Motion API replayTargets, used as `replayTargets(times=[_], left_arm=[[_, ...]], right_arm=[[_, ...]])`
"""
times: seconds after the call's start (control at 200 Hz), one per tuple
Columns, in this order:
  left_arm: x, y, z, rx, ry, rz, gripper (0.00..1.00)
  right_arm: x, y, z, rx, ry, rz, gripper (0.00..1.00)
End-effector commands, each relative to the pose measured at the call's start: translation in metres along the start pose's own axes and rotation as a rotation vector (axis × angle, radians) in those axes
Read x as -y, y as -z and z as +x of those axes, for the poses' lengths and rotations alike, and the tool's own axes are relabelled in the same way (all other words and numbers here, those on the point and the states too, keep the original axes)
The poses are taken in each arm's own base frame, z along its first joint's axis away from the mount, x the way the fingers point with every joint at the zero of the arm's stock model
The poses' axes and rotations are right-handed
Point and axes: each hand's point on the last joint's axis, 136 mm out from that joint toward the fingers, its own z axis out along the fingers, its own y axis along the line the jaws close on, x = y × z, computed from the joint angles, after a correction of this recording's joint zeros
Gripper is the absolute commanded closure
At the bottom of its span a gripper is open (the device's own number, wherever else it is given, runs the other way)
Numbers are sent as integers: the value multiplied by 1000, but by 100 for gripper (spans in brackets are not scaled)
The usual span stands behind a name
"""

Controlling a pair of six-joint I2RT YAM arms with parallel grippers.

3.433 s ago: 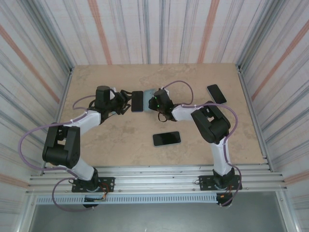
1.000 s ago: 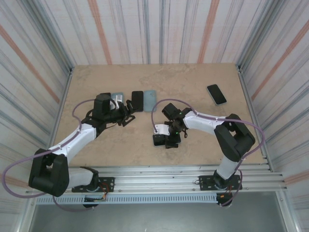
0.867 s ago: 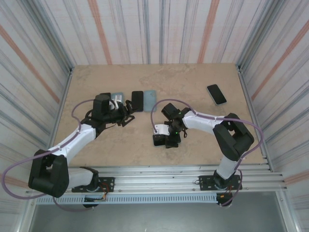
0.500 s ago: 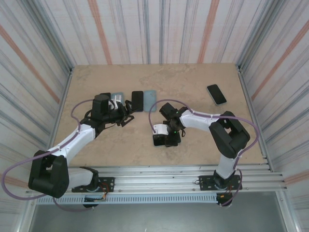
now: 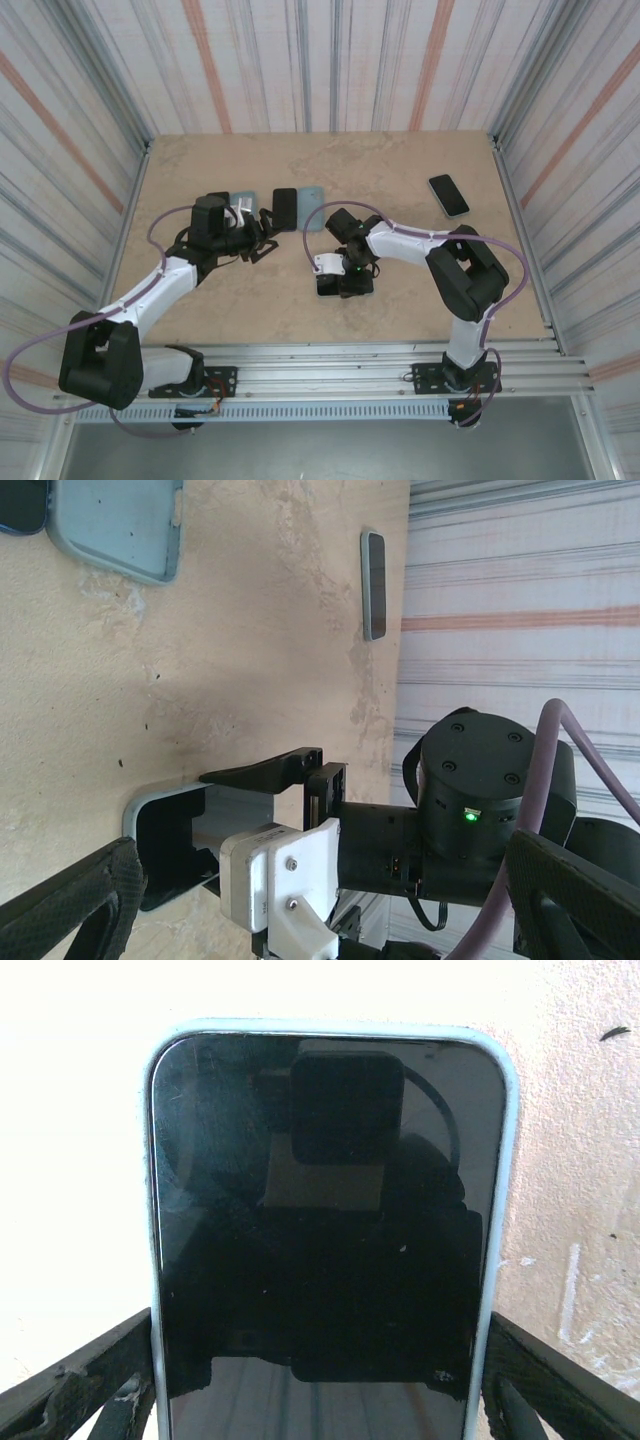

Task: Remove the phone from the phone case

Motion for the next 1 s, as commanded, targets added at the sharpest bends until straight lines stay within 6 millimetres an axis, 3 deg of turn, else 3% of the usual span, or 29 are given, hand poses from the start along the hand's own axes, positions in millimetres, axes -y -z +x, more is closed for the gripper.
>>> replayTargets(times=[0.0, 0.306, 0.631, 0.997], left_arm=[[1, 6, 4, -15, -23, 9, 3], [2, 2, 6, -86, -105, -31, 4], [-1, -14, 15, -209, -155, -17, 6], [2, -45, 34, -337, -181, 16, 22]], right_arm=[[-20, -16, 28, -115, -9, -77, 23], [3, 18, 0, 22, 9, 80, 37], [15, 52, -20, 163, 9, 209, 41], [21, 92, -40, 300, -7, 273, 41]])
